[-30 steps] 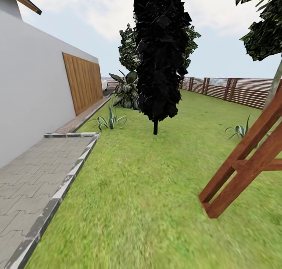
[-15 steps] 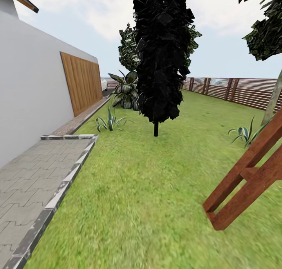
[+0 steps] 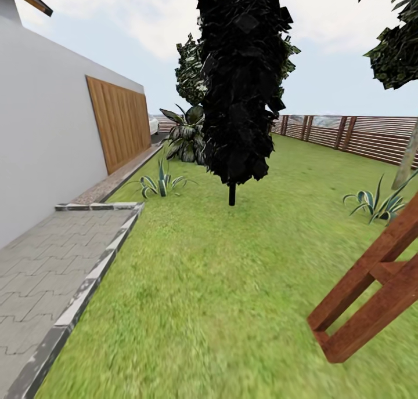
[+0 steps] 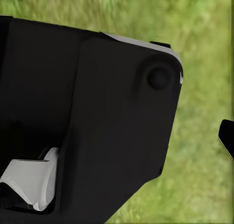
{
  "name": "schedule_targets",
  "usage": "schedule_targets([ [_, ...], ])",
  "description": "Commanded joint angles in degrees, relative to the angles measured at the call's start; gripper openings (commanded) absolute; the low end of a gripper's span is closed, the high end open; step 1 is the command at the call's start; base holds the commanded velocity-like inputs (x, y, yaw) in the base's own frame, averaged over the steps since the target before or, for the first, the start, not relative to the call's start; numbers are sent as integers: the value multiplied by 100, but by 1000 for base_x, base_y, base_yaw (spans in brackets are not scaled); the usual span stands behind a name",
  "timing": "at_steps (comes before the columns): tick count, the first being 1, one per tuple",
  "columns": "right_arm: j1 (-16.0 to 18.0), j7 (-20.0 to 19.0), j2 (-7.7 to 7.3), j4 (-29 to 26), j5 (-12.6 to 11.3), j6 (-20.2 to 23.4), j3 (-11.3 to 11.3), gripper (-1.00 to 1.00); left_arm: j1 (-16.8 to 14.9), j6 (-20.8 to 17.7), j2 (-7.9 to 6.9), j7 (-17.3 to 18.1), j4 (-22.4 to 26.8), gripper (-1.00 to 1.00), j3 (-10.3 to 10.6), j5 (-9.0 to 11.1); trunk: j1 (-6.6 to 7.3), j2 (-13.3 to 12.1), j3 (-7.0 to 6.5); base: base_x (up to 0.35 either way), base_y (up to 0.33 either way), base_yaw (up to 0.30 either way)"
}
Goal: Take the three Easter eggs out of the wicker basket on the lawn in the garden, then place them on the lawn next to a single tree (choose any tree) so that all three eggs are next to the same tree and none are left in the basket.
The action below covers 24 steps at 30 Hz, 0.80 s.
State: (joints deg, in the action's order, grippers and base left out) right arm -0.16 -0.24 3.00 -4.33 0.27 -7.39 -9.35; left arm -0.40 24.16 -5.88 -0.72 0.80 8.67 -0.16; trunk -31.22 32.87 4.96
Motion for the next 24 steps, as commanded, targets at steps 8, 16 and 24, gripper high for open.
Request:
schedule_targets([
  [8, -1, -2, -1, -9, 3, -8, -18, 100, -4, 19, -1, -8, -3, 100, 22, -1, -6, 7, 9, 337, 0, 0],
  [16, -1, -2, -1, -8, 5, -8, -17, 100, -4, 19, -1, -8, -1, 100, 21, -1, -6, 7, 9, 337, 0, 0],
  [24, -1, -2, 13, -51, -24, -8, -2, 100, -4, 19, -1, -6, -1, 100, 24, -1, -6, 7, 9, 336, 0, 0],
])
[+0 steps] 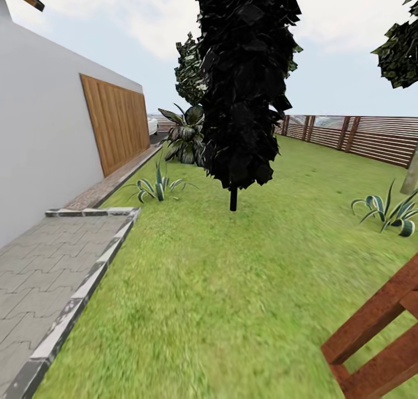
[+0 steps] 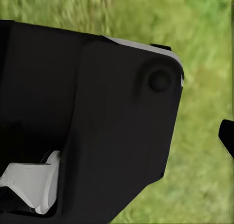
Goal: Take the three Easter eggs out of the wicker basket on the lawn in the garden, then place them on the lawn next to a single tree (choose any tree) so that all three eggs are next to the same tree and none are left in the basket.
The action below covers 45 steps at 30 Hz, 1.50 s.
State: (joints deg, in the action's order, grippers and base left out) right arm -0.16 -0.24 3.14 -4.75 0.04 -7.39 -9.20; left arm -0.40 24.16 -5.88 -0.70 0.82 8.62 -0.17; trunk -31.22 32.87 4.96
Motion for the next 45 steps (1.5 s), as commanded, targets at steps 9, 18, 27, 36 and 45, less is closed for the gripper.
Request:
schedule_targets([
  [9, -1, -2, 35, -58, -15, -13, -23, 100, -4, 19, -6, -9, -3, 100, 27, -1, -6, 7, 9, 336, 0, 0],
  [18, -1, -2, 71, -75, -15, -17, -41, 100, -4, 19, -9, -9, -3, 100, 26, -1, -6, 7, 9, 336, 0, 0],
  [27, -1, 30, 67, -62, -32, -24, 16, 100, -4, 26, -9, -9, -3, 100, 26, -1, -6, 7, 9, 336, 0, 0],
  [36, -1, 17, 64, -65, -30, -33, 350, 100, -4, 27, -27, -9, -3, 100, 26, -1, -6, 7, 9, 336, 0, 0],
  [45, -1, 11, 64, -61, -26, -27, 380, 100, -4, 27, -106, -9, -5, 100, 14, 6, -6, 7, 9, 336, 0, -3],
])
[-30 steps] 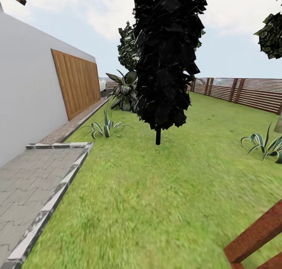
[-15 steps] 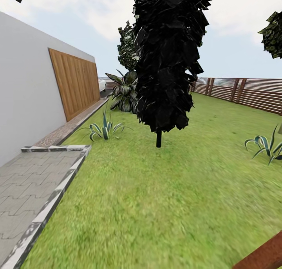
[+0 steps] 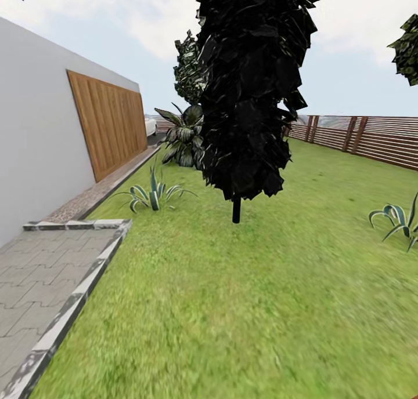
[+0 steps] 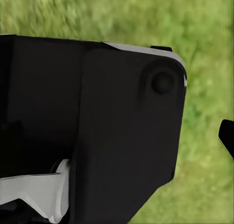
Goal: Take the three Easter eggs out of the wicker basket on the lawn in the garden, then place them on the lawn next to a single tree (choose any tree) so that all three eggs are next to the same tree and none are left in the basket.
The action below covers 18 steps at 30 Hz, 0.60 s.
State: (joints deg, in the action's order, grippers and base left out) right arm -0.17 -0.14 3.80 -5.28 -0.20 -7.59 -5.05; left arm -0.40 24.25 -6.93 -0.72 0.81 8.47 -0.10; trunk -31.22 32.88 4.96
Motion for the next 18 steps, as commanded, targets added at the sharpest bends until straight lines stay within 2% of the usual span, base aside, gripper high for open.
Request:
schedule_targets([
  [1, -1, 0, -2, -8, -1, -7, -34, 100, -4, 19, -5, -8, -4, 100, 24, 0, -5, 7, 9, 336, 0, -77],
  [9, -1, -3, 0, -8, 2, -6, -32, 100, -4, 19, -10, -8, -7, 100, 11, -2, -5, 7, 9, 336, 0, -163],
  [18, -1, -3, 6, -8, 2, -6, -39, 100, -4, 19, -10, -8, -9, 100, 6, -1, -5, 7, 9, 336, 0, -38],
])
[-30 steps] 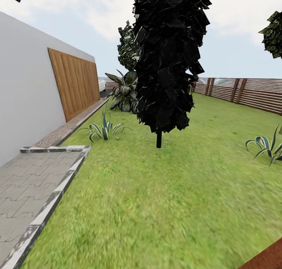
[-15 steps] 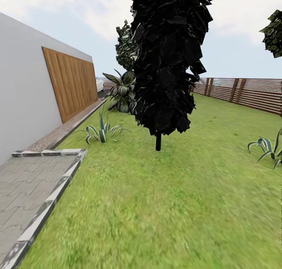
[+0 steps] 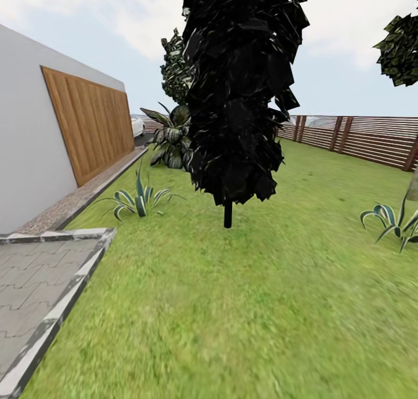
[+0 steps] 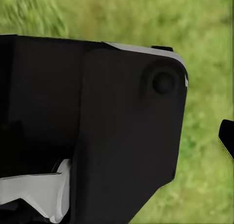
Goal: Take the three Easter eggs out of the wicker basket on the lawn in the garden, then place them on the lawn next to a single tree (choose any tree) so that all three eggs are next to the same tree and none are left in the basket.
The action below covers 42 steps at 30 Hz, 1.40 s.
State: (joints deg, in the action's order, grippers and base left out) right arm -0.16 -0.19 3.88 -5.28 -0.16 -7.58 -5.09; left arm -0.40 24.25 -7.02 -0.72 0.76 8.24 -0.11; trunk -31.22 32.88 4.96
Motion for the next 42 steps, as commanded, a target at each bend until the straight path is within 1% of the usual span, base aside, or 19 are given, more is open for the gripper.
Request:
schedule_targets([
  [1, -1, 2, -1, -8, -2, -7, -35, 100, -4, 19, -1, -8, -4, 100, 29, 0, -5, 7, 9, 336, 0, -10],
  [11, -1, 2, -2, -6, -2, -7, -28, 100, -4, 19, -3, -8, -1, 100, 29, -1, -5, 7, 9, 336, 0, -8],
  [15, -1, 2, -1, -6, -2, -7, -29, 100, -4, 20, -2, -8, 1, 100, 25, -1, -5, 7, 9, 336, 0, -125],
  [42, -1, 2, -1, 0, -3, -7, -34, 100, -4, 23, -1, -8, -2, 100, 28, -6, -5, 7, -25, 336, 0, -259],
])
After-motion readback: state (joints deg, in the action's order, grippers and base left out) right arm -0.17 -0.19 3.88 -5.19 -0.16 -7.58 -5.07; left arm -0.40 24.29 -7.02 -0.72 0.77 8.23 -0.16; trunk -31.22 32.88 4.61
